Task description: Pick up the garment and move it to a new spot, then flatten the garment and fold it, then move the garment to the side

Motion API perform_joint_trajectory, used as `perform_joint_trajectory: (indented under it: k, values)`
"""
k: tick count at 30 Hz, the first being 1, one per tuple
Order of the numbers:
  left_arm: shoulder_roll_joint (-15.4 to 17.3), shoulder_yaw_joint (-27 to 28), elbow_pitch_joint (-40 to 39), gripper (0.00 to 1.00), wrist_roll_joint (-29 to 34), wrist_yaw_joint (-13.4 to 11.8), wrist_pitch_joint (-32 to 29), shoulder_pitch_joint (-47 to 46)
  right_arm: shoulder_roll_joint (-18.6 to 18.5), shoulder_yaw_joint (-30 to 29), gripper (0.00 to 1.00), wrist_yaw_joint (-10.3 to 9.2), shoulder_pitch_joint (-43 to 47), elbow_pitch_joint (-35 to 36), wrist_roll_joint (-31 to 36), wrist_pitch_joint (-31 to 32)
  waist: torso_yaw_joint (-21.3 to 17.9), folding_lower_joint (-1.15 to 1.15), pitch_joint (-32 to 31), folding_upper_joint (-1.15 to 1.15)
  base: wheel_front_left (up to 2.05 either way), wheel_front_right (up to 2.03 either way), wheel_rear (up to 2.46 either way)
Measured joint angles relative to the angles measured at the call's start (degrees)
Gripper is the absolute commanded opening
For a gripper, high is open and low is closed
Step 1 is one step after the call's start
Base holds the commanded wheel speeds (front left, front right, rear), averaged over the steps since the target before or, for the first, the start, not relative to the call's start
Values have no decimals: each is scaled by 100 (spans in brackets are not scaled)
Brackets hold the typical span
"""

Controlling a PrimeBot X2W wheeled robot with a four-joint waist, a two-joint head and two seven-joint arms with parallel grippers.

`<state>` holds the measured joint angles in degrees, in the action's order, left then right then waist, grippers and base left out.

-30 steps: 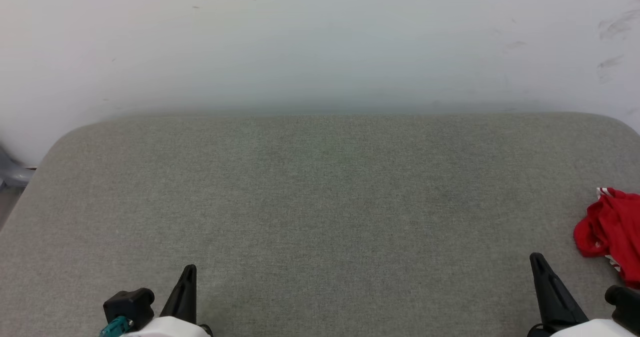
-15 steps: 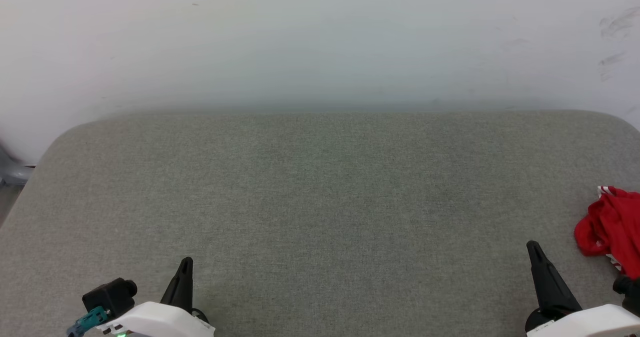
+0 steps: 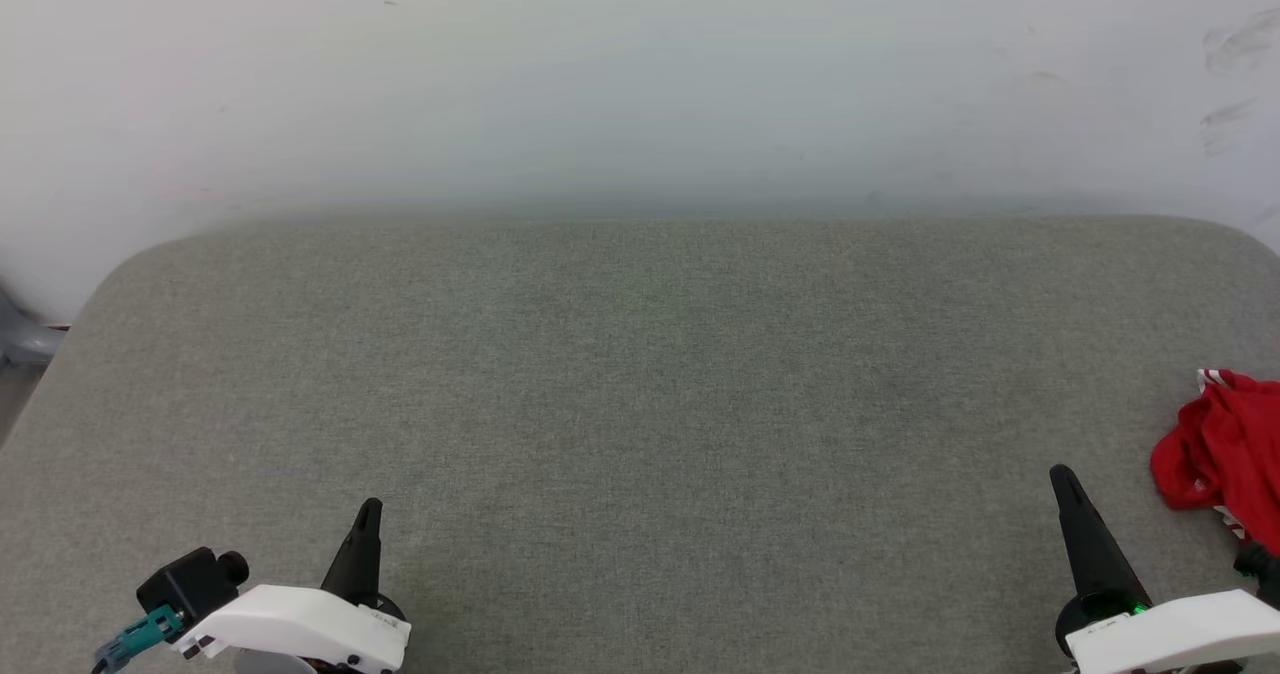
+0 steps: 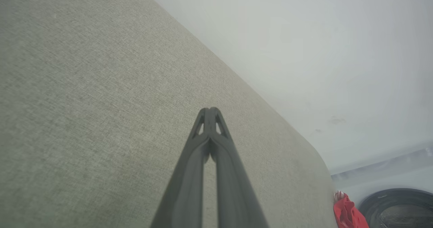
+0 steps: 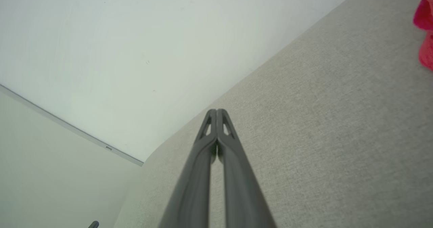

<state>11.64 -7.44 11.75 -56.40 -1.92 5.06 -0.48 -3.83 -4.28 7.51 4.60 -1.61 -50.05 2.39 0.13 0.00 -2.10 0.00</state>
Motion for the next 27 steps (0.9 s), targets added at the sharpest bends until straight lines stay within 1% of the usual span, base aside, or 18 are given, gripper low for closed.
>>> perform_joint_trajectory:
  k: [27]
  values:
    - [-332, 538, 93, 0, -1451, 379, -445, -213, -21, 3, 0, -1, -375, -494, -1761, 86, -4, 0, 73, 0, 0, 0, 0]
